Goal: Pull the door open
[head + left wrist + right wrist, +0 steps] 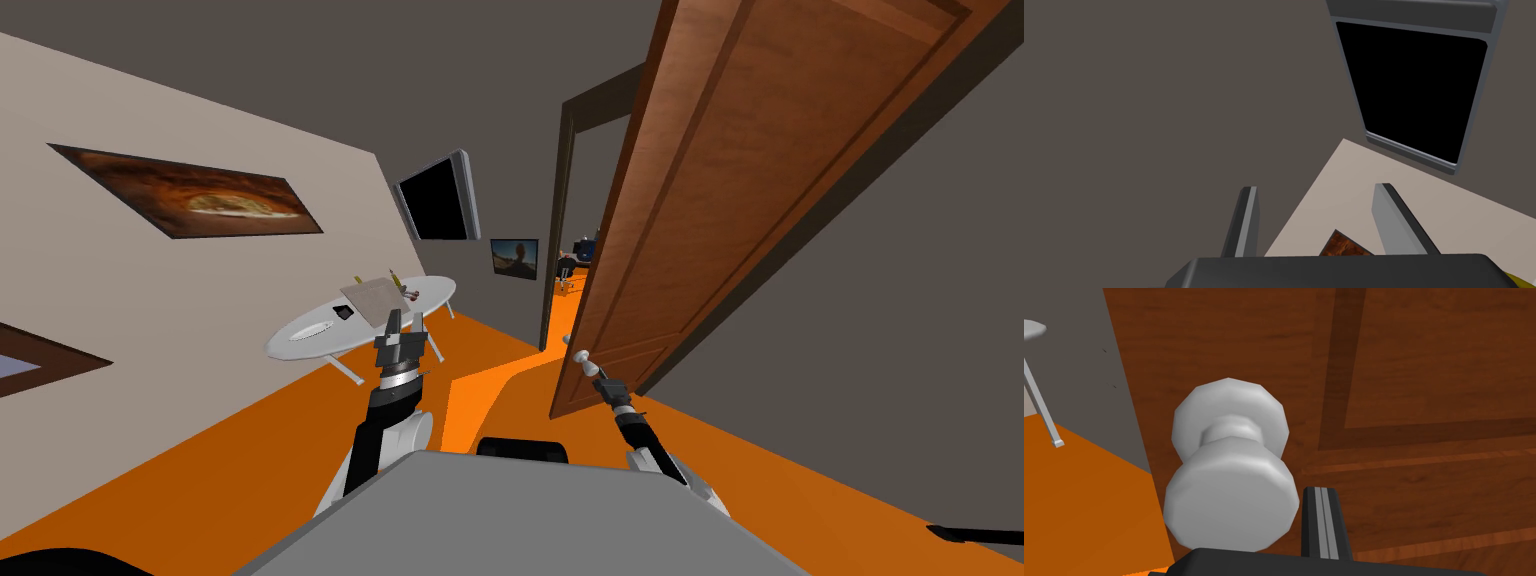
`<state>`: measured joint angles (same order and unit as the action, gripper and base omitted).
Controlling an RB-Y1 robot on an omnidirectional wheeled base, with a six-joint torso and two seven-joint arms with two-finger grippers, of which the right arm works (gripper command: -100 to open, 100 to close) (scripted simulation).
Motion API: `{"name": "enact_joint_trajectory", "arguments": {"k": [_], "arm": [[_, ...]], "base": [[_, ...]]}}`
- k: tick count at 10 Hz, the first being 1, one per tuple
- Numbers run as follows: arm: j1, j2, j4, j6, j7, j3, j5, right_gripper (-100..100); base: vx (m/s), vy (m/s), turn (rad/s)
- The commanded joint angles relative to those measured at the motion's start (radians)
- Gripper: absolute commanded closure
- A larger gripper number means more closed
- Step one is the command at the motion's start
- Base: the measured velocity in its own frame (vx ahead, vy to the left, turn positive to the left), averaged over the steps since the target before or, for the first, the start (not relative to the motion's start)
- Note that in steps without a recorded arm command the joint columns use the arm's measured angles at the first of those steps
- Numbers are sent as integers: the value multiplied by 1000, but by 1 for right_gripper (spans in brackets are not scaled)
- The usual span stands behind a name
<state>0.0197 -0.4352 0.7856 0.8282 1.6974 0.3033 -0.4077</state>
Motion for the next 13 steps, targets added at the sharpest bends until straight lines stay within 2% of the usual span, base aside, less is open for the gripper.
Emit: {"name": "enact_joint_trajectory", "arguments": {"k": [1, 6, 10, 13], "arm": [[-1, 14, -20, 31, 13, 33, 18, -100], [13, 2, -6, 64, 38, 73, 42, -100], [19, -3, 0, 78, 48, 91, 52, -100], [19, -3, 0, 78, 48, 91, 52, -100]], "base": [[-124, -49, 8], [-74, -58, 30], [-42, -38, 18], [-29, -24, 5]]}}
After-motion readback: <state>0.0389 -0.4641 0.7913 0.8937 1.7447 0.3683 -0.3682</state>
